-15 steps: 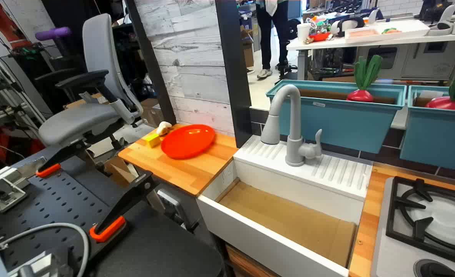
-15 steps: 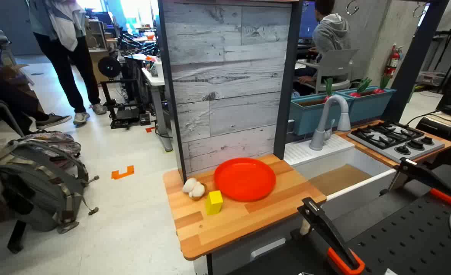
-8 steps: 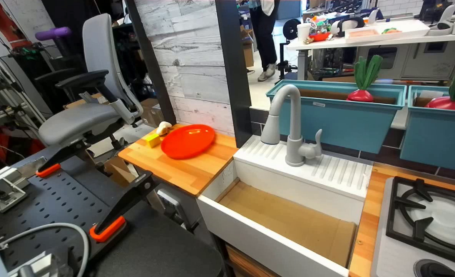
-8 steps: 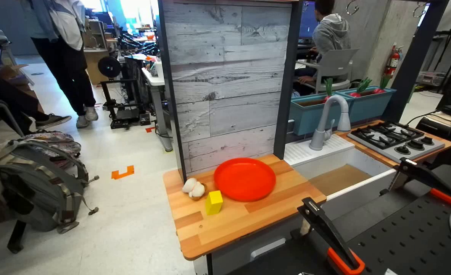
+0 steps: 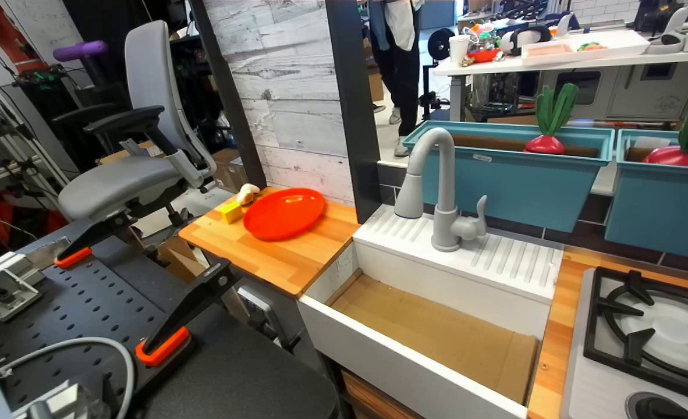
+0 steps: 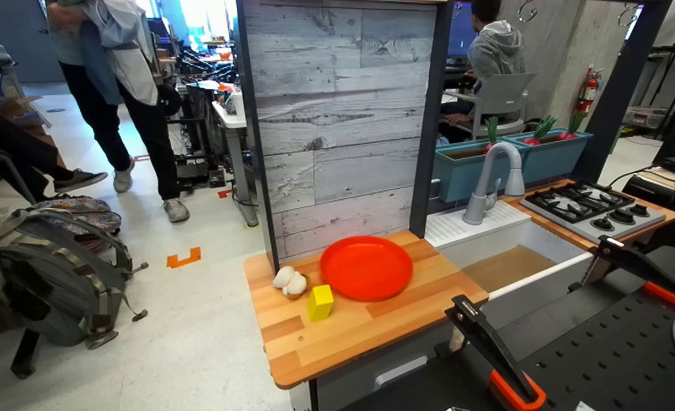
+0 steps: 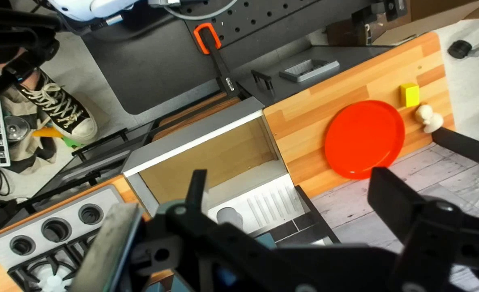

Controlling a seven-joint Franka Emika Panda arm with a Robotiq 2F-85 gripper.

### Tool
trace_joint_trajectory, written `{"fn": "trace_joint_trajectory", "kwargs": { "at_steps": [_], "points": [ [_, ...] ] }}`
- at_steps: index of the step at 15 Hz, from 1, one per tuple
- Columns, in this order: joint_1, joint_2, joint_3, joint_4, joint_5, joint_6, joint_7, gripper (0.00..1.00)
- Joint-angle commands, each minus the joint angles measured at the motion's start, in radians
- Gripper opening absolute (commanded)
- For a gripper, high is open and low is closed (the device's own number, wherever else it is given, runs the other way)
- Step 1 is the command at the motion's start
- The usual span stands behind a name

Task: Turn the tap nozzle to the left

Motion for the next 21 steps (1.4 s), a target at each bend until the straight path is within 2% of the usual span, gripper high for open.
{"fn": "trace_joint_trajectory", "kwargs": {
  "at_steps": [1, 5, 13, 21],
  "points": [
    [0.006, 0.171, 0.016, 0.099, 0.040, 0.073, 0.034, 1.00],
    [0.009, 0.378, 0.026, 0.223, 0.057, 0.161, 0.065, 1.00],
    [-0.009, 0.784, 0.026, 0.496, 0.057, 0.196, 0.071, 1.00],
    [-0.013, 1.044, 0.048, 0.690, 0.057, 0.289, 0.079, 1.00]
  ]
}}
